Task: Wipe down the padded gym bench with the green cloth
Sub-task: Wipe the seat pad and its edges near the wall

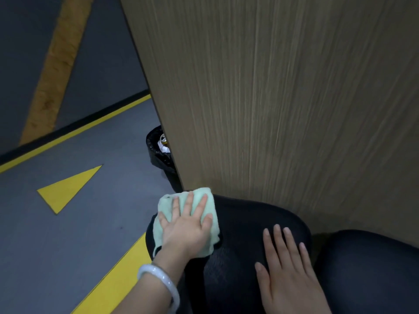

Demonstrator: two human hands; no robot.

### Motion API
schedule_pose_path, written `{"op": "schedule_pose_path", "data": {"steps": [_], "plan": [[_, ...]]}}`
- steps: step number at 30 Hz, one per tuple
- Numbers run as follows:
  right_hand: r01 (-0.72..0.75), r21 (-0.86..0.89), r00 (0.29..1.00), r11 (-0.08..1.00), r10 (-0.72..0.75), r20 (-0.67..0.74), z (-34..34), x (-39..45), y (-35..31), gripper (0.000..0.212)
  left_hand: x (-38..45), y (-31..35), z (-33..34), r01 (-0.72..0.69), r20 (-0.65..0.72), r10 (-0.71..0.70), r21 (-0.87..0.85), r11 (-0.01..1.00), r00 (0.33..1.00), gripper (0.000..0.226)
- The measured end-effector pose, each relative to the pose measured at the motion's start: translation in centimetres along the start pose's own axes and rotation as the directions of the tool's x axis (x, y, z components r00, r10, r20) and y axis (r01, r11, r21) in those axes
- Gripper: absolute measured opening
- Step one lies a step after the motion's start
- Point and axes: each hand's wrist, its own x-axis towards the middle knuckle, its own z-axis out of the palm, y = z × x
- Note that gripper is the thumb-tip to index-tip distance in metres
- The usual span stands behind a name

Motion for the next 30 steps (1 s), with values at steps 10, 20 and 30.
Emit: {"op": "schedule_pose_path", "data": {"steps": [10, 20, 30], "plan": [[-0.021, -0.058, 0.994, 0.998, 0.027, 0.103, -1.1, -0.6, -0.3, 0.069, -6.9, -3.7, 2.1, -0.347, -0.033, 0.348, 0.035, 0.937, 0.937, 0.051], [-0.012, 0.028, 0.996, 1.000, 0.009, 0.091, -0.5, 0.2, -0.1, 0.064, 2.2, 2.0, -0.1, -0.094, 0.023, 0.093, 0.079, 0.992, 0.995, 0.053], [-0.081, -0.066, 0.880, 0.995, 0.103, 0.465, -4.3, -0.5, -0.7, 0.075, -11.5, 0.4, 3.6, -0.236, 0.001, 0.239, 0.135, 0.962, 0.971, 0.053]]}}
